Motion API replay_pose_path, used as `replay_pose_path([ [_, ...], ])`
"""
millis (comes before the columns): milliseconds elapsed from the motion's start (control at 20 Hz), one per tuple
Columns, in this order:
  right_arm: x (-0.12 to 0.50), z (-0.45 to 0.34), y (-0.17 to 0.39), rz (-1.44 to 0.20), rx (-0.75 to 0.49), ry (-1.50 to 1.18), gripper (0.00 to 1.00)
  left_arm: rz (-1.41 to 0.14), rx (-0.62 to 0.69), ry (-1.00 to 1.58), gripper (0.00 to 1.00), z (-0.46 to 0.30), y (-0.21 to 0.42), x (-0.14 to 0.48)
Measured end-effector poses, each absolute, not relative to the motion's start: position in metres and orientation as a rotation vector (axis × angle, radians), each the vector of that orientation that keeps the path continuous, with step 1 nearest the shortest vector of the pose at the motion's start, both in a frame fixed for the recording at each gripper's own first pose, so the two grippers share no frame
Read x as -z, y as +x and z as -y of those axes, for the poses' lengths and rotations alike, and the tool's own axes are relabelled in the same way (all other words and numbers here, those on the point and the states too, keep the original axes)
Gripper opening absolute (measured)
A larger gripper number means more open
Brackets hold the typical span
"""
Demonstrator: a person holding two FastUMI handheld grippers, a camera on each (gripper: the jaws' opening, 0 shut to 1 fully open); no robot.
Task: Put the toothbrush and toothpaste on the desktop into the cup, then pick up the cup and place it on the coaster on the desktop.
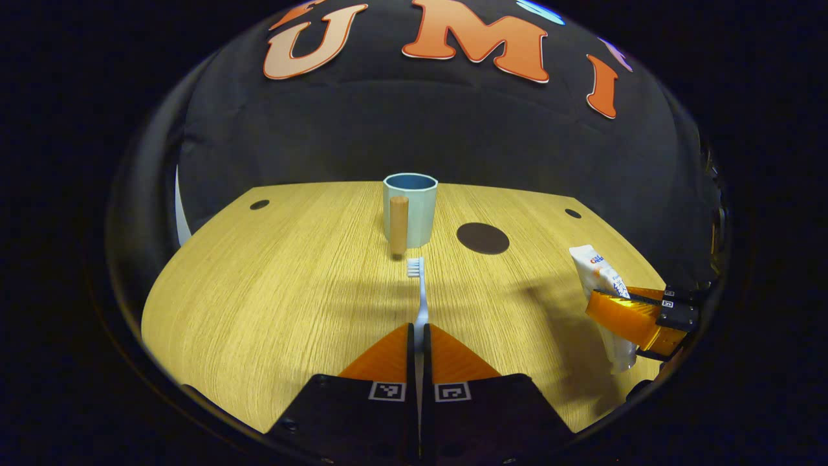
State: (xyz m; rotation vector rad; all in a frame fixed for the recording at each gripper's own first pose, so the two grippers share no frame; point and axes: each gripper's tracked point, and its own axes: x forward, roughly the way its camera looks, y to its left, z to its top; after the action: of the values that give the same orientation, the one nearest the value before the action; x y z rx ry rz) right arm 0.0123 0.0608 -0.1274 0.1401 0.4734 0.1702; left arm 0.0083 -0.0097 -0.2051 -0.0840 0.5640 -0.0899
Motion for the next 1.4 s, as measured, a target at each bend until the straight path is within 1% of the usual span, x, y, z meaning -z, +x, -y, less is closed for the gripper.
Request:
replay_pose_path([
  [300, 0.097, -0.056, 0.024, -0.395, -0.156, 0.137, 0.14, -0.429, 0.09, -0.079, 0.02, 0.009, 0.037, 0.191],
  [500, 0.072, -0.056, 0.033, -0.326, -0.169, 0.146, 0.14, -0.331, 0.076, -0.081, 0.02, 0.003, 0.056, 0.177],
  [750, 0.044, -0.052, 0.051, -0.23, -0.157, 0.063, 0.14, -0.198, 0.028, -0.047, 0.02, -0.021, 0.087, 0.153],
  [950, 0.033, -0.051, 0.06, -0.201, -0.159, 0.058, 0.14, -0.137, 0.012, -0.079, 0.02, -0.028, 0.108, 0.137],
  [1100, 0.025, -0.051, 0.064, -0.147, -0.164, 0.028, 0.14, -0.131, 0.002, -0.096, 0.02, -0.032, 0.122, 0.136],
  [1400, 0.008, -0.048, 0.073, -0.075, -0.149, -0.008, 0.14, -0.023, -0.017, -0.105, 0.01, -0.039, 0.151, 0.112],
])
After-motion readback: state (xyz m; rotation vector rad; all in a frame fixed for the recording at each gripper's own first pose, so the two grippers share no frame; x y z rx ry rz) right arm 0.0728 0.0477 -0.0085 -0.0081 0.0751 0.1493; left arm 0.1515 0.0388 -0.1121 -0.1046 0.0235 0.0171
